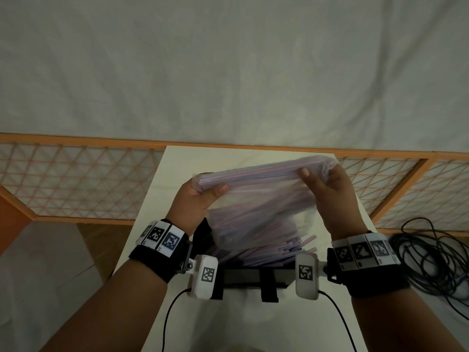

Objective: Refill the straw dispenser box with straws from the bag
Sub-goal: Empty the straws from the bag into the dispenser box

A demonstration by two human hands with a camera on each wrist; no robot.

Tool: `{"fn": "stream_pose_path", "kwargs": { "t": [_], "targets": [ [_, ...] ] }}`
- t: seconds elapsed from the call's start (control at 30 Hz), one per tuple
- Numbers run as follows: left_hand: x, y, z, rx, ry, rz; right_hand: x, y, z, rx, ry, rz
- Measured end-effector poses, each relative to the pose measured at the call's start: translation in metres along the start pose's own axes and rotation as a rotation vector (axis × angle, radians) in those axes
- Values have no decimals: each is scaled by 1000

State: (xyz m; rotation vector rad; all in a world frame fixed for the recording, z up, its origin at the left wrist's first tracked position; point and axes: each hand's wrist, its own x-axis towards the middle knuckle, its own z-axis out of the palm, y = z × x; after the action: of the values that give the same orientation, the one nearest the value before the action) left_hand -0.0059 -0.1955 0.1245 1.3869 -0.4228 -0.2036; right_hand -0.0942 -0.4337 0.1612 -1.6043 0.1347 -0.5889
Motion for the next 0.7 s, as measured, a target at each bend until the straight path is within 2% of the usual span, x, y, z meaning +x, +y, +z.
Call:
{"fn": "stream_pose_path", "kwargs": {
  "t": [0.1,0.17,0.27,0.4,0.5,0.63,0.7],
  "targets": [
    [-2,5,-2,-87,-135,-49,-1,-3,3,15,59,-21],
    [-5,3,-1,17,-199,-92,-1,-4,5,40,113,-27],
    [-7,-1,-2,148,-79,-85,-1,1,3,65,65,0],
    [-6,1,1,33,26,-112,-1,14,-4,-172,-72,136],
    [-4,5,-1,-2,35,-84,-3,19,-5,-287,-26,142],
    [-4,-3,-9,200,-81,-113,-3,12,-4,-218,116,53],
    [-5,-8,-10,273,-21,-148,-2,6,-3,-218,130,27]
  ]
}}
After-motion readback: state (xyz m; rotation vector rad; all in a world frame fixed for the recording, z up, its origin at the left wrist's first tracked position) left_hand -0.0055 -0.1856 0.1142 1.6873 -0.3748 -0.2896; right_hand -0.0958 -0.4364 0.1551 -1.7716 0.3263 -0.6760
